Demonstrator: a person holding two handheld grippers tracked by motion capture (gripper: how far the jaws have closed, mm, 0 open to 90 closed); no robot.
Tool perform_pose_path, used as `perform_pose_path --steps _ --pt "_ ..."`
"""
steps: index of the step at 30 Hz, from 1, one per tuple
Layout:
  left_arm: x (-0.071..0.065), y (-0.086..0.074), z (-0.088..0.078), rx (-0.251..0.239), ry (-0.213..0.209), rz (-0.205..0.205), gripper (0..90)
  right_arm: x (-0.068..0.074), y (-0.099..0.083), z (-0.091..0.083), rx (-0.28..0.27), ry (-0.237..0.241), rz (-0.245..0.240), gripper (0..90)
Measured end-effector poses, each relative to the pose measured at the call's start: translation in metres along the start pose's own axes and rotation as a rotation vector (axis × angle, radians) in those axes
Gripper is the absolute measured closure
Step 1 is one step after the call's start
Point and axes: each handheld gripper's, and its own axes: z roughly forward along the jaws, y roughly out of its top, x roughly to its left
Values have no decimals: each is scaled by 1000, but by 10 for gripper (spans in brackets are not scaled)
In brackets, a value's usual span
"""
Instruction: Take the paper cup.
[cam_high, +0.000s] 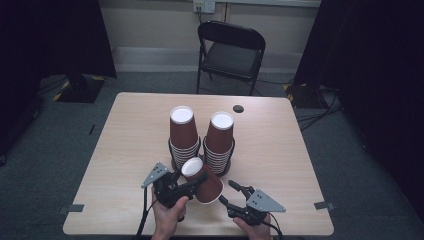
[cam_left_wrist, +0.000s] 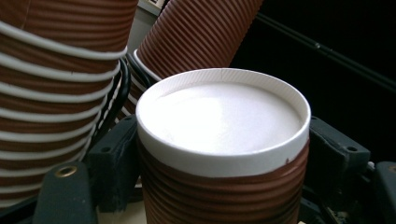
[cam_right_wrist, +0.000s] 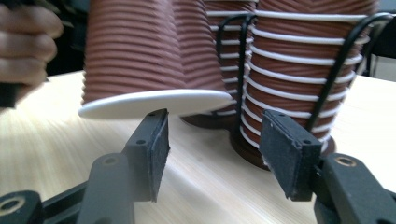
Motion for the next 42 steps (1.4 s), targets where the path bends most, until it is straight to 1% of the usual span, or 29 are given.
perform_pose_path --steps 1,2,4,5,6,7,9,10,11,12,13,16,17,21,22,24,26,28,29,31,32,33,35,36,37,38,40,42 --pt "2 -2 0 7 -6 -16 221 1 0 1 -13 16 1 437" --pt "2 -2 0 7 -6 -16 221 1 0 1 -13 16 1 437" --pt "4 -3 0 -1 -22 -55 221 2 1 2 -32 35 3 457" --pt "5 -4 -1 2 -25 -64 221 2 1 2 -41 42 4 458" --pt "5 -4 -1 -3 -31 -83 221 2 1 2 -49 45 2 458" --pt "6 -4 -2 -2 -39 -94 221 3 1 3 -70 57 -1 461" --pt "8 -5 -3 -18 -41 -121 222 3 1 4 -78 60 -4 461" --pt "9 -5 -5 -16 -40 -126 222 3 2 4 -85 57 -6 461" --pt "10 -5 -6 -18 -41 -137 221 4 3 6 -103 58 -16 463" --pt "11 -5 -7 -21 -42 -142 221 4 3 6 -103 58 -16 463" --pt "11 -5 -8 -31 -42 -156 221 4 3 7 -110 59 -16 468" --pt "13 -4 -10 -28 -46 -160 221 5 5 10 -127 71 -35 477" --pt "12 -5 -11 -31 -47 -171 221 6 5 12 -129 70 -42 482" --pt "12 -7 -10 -24 -56 -187 221 6 8 18 -124 76 -53 507" --pt "12 -7 -10 -19 -60 -184 221 6 8 20 -121 77 -58 513" --pt "11 -8 -9 -18 -70 -196 221 6 10 23 -121 81 -65 533" --pt "9 -8 -8 -12 -80 -195 221 6 11 27 -127 82 -74 548" --pt "7 -8 -7 -7 -85 -207 221 6 12 30 -129 81 -80 561" --pt "7 -8 -7 -5 -88 -201 221 6 12 30 -130 77 -84 569" --pt "6 -8 -7 2 -99 -202 220 7 13 32 -134 82 -92 586" --pt "5 -8 -7 6 -103 -195 219 8 13 33 -137 80 -95 589" --pt "2 -9 -6 3 -118 -181 218 9 14 35 -147 78 -103 599" --pt "1 -9 -6 -2 -112 -178 217 10 14 35 -152 73 -101 607" --pt "1 -9 -7 3 -113 -170 216 10 14 35 -156 72 -104 614" --pt "0 -8 -7 4 -111 -166 214 10 14 35 -161 66 -109 634" --pt "0 -8 -7 3 -111 -154 214 10 14 35 -161 66 -109 634" --pt "0 -6 -8 10 -111 -142 211 10 14 34 -163 63 -119 668" --pt "-1 -6 -8 3 -106 -120 208 10 15 33 -174 50 -112 680"
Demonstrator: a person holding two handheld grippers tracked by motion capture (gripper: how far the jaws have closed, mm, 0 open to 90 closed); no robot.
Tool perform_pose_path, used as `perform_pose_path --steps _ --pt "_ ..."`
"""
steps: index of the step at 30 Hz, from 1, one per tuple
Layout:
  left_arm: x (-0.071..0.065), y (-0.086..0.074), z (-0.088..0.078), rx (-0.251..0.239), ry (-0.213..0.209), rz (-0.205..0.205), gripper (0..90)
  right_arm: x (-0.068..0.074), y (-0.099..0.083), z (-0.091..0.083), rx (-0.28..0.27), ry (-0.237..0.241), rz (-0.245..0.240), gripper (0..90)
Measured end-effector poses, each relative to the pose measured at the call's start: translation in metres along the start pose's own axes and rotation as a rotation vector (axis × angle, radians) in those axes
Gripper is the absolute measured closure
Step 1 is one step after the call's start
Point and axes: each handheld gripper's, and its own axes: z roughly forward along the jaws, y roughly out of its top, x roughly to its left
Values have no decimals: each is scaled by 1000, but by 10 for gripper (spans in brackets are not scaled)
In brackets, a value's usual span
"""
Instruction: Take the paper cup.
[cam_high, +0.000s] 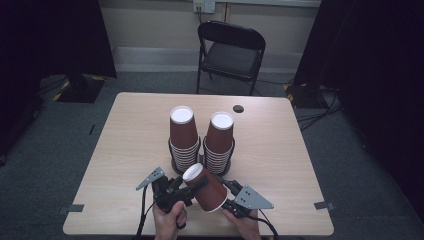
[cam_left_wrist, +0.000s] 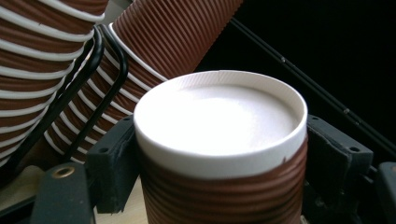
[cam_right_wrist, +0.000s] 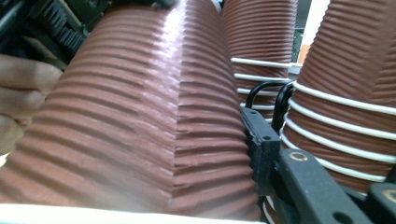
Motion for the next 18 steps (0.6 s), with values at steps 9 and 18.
perform_pose_path --steps 9,18 --pt "1 2 2 16 10 15 171 -2 2 -3 -2 -9 -2 776" --pt "4 5 4 12 26 10 164 -2 3 -4 -11 2 -3 823"
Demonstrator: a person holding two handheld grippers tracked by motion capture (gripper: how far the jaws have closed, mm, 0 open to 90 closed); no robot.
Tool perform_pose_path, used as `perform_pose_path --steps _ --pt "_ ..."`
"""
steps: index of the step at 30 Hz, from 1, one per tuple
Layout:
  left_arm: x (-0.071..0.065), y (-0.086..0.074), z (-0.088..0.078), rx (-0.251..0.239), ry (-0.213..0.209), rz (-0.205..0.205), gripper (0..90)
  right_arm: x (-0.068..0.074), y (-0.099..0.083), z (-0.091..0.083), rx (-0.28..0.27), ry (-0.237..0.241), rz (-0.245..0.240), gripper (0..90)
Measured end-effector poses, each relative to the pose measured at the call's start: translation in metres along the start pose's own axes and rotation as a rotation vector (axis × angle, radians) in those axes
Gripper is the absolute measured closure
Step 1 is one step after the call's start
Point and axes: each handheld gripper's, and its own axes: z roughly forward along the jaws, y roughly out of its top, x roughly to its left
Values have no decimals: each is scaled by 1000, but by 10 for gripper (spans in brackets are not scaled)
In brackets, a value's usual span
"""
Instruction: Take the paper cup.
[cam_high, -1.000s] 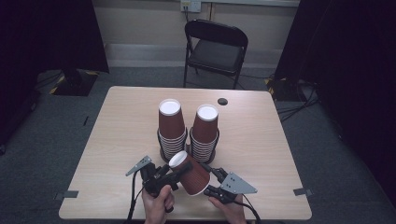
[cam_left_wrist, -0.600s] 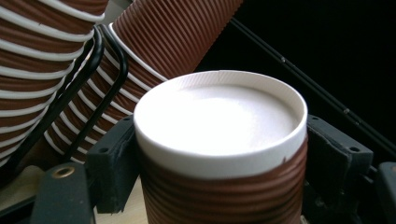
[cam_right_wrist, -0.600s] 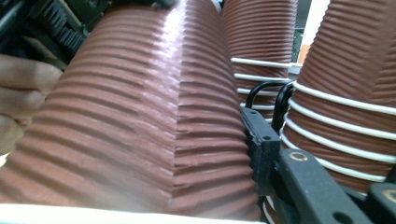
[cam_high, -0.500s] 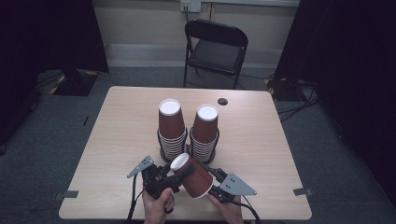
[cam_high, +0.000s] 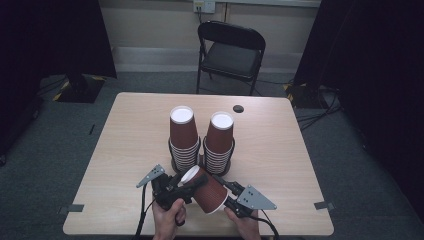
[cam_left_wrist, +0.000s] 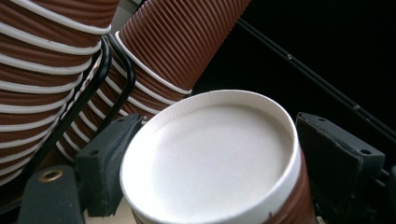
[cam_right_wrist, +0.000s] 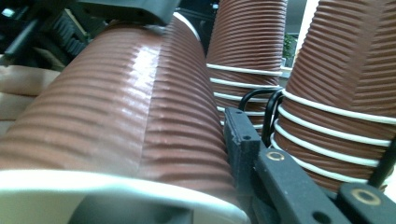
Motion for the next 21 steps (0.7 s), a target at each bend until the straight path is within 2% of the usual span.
perform_pose_path --steps 5,6,10,14,17,20,21 --pt "4 3 0 -14 8 -6 165 1 1 1 9 3 -6 845" --pt "5 4 -1 -8 15 8 165 0 1 1 11 2 -9 846" --pt "8 10 -2 -31 27 3 164 0 1 1 24 5 -7 854" --pt "7 15 -3 -41 31 49 161 0 0 1 45 12 -4 856" --pt "6 18 -4 -42 49 98 157 0 0 0 51 18 4 856" --pt "6 19 -6 -55 85 142 151 -2 0 -2 65 12 20 857" --pt "7 19 -7 -60 81 158 151 -3 0 -2 74 11 26 857"
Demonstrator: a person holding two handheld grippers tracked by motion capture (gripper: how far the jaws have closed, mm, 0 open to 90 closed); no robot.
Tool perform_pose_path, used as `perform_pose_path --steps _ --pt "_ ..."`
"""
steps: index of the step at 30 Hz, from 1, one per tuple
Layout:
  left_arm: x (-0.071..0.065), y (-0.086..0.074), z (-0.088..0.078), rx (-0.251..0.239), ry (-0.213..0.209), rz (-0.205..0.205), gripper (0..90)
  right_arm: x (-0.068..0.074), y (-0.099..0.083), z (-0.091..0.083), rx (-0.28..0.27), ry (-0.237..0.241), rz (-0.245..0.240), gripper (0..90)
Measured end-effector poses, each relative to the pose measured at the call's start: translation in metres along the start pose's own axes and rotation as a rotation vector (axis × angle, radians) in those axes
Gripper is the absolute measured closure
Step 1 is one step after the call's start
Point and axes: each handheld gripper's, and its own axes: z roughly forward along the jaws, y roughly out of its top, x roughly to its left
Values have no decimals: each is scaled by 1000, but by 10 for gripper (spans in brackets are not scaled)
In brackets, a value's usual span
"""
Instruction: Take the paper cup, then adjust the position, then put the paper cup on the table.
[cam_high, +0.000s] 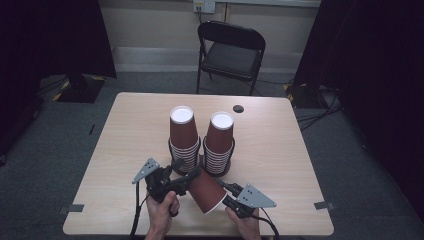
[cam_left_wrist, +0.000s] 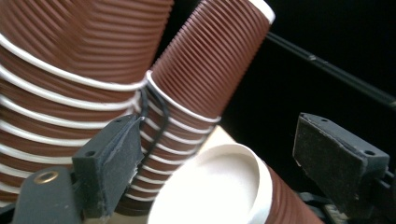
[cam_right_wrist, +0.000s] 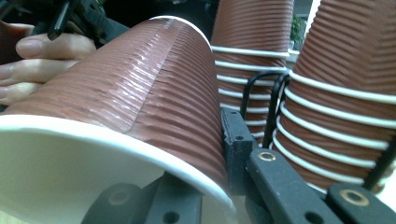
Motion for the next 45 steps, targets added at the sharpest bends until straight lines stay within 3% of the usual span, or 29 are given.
perform_pose_path --steps 4,8,15,21,28,30,37,45 --pt "4 -3 -6 -15 -14 86 151 -3 -1 -3 32 -17 33 857" --pt "10 -5 -9 -5 27 112 153 -8 -1 -5 56 -49 75 858" --pt "12 -13 -13 16 79 242 175 -12 -1 -7 140 -29 102 857" --pt "8 -19 -11 67 99 360 179 -16 -2 -10 213 -20 141 857" --pt "-1 -22 -12 139 101 520 178 -22 -2 -13 248 -3 172 857" --pt "0 -22 -14 144 103 539 177 -24 -1 -14 256 11 179 857" --pt "-4 -22 -15 211 123 664 173 -30 2 -14 291 42 200 857" --pt "-8 -29 -11 246 135 738 160 -36 7 -14 330 71 231 858"
